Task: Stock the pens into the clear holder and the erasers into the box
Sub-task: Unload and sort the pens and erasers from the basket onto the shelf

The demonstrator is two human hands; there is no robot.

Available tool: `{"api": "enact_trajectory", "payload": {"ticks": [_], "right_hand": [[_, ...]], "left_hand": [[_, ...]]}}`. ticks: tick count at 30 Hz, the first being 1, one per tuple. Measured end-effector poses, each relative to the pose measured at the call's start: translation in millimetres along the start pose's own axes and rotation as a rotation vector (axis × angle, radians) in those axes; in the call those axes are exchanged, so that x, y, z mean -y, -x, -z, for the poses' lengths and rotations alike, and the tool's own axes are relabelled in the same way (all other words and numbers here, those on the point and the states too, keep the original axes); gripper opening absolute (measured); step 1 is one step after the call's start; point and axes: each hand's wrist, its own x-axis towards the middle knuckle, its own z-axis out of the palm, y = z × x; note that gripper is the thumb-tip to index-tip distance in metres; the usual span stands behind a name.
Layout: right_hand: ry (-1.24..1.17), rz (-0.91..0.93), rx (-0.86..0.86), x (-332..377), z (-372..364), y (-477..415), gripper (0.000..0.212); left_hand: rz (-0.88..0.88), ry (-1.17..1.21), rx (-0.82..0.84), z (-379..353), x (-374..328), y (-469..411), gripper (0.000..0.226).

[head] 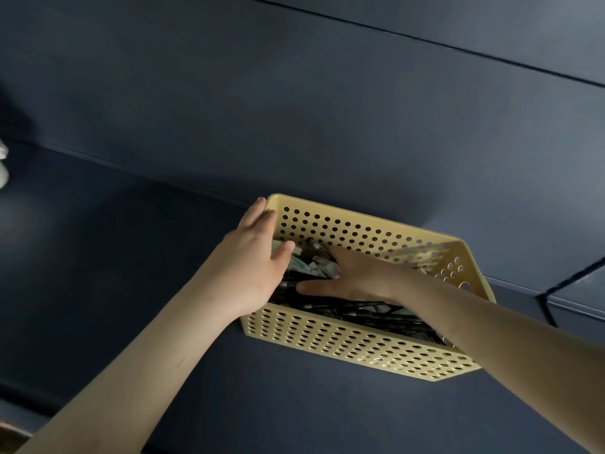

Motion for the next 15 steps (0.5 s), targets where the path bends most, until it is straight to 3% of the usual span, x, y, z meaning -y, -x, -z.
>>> {"api": "enact_trajectory", "payload": {"ticks": [2, 10, 15], "right_hand": [[0.019, -0.007, -0.019, 1.5, -0.6, -1.5, 0.086], [0.062, -0.019, 0.004, -4.7, 12.5, -7.7, 0.082], [0.058, 0.019, 0.039, -12.9, 22.7, -9.6, 0.061]], "left_hand": [[0.003, 0.003, -0.003, -1.3, 1.6, -0.7, 0.062], [0.014, -0.011, -0.026, -4.2, 5.3, -3.7, 0.06], [0.01, -0.026, -0.025, -4.6, 5.6, -3.8, 0.059]]}}
